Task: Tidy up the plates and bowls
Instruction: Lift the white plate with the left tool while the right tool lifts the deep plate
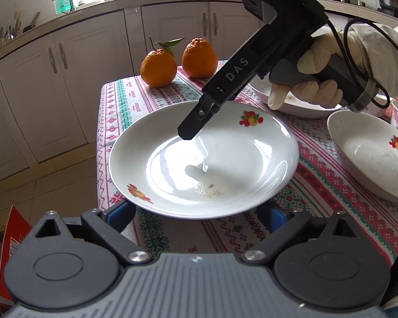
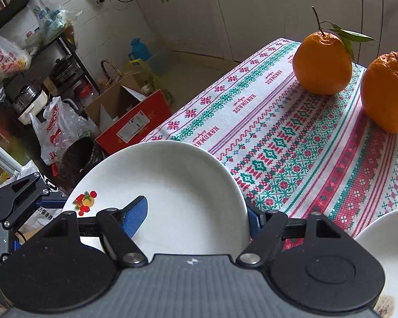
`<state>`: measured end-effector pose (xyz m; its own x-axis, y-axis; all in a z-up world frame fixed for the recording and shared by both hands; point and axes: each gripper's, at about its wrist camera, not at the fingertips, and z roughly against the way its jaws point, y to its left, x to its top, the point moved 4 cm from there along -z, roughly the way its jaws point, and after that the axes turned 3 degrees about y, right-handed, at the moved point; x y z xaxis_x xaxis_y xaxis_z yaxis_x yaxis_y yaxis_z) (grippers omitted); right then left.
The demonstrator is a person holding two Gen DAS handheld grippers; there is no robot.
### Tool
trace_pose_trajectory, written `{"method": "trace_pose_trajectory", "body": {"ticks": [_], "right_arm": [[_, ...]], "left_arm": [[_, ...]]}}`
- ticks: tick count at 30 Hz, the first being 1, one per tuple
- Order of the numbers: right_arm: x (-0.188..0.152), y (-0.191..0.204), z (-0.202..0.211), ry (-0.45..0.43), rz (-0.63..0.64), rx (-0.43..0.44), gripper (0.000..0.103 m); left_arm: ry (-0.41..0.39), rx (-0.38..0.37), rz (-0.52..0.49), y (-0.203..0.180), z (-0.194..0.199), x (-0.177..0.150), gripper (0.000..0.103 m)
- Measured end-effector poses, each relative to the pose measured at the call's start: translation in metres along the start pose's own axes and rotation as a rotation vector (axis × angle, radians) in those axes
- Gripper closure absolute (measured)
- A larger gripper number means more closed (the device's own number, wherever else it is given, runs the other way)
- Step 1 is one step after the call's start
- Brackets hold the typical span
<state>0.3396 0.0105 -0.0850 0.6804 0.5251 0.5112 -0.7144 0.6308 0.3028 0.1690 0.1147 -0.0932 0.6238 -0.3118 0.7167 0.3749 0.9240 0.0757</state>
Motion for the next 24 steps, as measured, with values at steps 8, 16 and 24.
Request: {"method": "trace_pose_trajectory", "body": {"ticks": [8,16,24], "right_arm": [[0.0,0.0,-0.002,0.0,0.002,-0.004,0.019],[0.001,0.005,-0.003,0.0,0.019,-0.018,0.009],[-0.002,0.012,0.007,-0.009,0.041,-0.045,0.0]], "left_arm": [[0.01,-0.014,0.0,0.0,-0.005,0.001,0.006],[0.005,-0.024,0.009,0.002,-0.004,0.001,0.006],[-0.01,-0.034,0.022,0.003,0.001,0.0,0.006]]}}
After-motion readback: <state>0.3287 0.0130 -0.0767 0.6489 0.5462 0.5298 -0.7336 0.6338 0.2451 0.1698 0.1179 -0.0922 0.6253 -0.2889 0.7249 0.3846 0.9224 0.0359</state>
